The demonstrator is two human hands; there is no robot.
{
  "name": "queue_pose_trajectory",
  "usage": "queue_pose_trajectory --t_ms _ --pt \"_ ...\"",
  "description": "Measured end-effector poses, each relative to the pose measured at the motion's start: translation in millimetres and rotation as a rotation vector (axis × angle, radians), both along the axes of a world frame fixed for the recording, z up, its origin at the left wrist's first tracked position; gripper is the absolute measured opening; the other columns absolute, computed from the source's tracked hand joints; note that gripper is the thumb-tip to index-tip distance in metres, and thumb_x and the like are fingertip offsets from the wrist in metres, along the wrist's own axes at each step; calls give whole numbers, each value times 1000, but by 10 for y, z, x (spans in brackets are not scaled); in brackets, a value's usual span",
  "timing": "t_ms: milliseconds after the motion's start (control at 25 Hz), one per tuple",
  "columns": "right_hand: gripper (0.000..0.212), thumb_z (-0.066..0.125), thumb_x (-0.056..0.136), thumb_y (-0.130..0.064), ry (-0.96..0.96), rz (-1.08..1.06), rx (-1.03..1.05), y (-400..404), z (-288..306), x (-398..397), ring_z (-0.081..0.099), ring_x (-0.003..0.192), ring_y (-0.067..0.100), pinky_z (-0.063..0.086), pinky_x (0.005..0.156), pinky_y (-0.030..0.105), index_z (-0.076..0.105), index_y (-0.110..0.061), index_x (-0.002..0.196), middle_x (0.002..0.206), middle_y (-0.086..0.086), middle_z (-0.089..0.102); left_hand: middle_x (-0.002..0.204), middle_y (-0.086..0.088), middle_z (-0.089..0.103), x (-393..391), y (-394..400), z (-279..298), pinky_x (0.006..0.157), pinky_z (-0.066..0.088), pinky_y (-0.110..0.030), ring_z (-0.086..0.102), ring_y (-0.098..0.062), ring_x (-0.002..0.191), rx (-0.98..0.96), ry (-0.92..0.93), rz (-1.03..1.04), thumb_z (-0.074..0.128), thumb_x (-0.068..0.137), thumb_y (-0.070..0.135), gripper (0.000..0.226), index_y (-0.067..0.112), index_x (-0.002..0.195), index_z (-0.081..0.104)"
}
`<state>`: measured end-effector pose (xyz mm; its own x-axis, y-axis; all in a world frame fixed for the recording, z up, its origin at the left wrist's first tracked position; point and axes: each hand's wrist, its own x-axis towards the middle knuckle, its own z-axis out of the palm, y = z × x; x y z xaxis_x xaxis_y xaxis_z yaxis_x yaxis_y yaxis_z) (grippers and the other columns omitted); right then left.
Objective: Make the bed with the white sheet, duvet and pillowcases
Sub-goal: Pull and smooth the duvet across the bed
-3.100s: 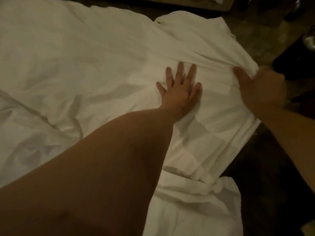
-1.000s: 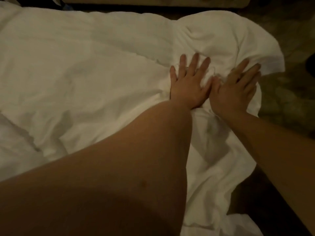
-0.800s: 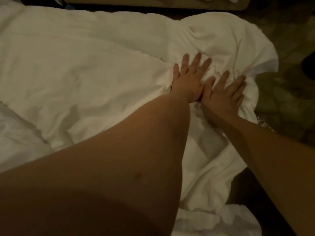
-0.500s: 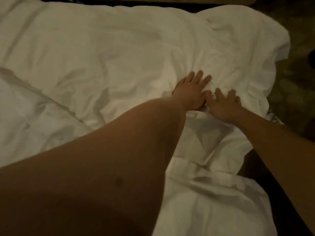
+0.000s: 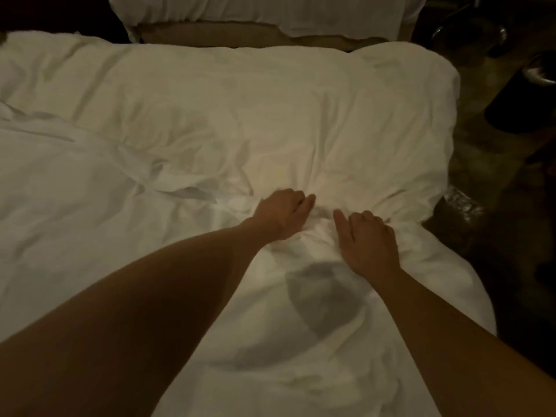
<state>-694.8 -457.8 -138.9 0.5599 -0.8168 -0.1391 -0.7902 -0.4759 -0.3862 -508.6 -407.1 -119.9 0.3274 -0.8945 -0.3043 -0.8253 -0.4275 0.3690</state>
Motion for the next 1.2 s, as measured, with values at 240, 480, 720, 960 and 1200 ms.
queue_pose_trajectory --t_ms 240,480,720,960,1200 --pt "66 20 103 -56 72 3 -170 114 172 66 66 88 33 43 87 42 66 -9 92 93 14 71 64 2 56 -113 178 266 67 41 -31 60 -24 71 -70 -261 87 34 100 60 58 21 62 53" --pt "66 25 105 -55 -121 -116 -263 -635 661 350 67 94 39 48 79 41 67 -5 100 101 19 70 85 -9 70 189 -795 771 76 41 -34 64 -33 93 -207 -441 65 29 101 60 62 17 64 56" --pt "59 26 105 -54 -180 -80 -265 -1343 581 685 63 101 39 45 83 44 60 -7 109 110 17 65 75 -3 59 450 -1463 691 71 36 -32 63 -28 84 -224 -511 139 25 103 59 62 19 78 64" --pt "59 34 100 -60 67 -92 -82 -1097 -848 193 55 109 37 35 94 46 57 -11 123 118 18 63 98 -12 71 126 -1216 -711 70 39 -35 66 -34 96 -15 -460 137 27 105 55 59 16 94 70" --pt "57 36 100 -58 11 -78 -97 -1090 -942 200 54 109 36 34 96 46 58 -12 125 118 17 62 94 -15 70 98 -1195 -884 74 46 -42 65 -38 91 -35 -504 115 31 107 46 54 10 92 68"
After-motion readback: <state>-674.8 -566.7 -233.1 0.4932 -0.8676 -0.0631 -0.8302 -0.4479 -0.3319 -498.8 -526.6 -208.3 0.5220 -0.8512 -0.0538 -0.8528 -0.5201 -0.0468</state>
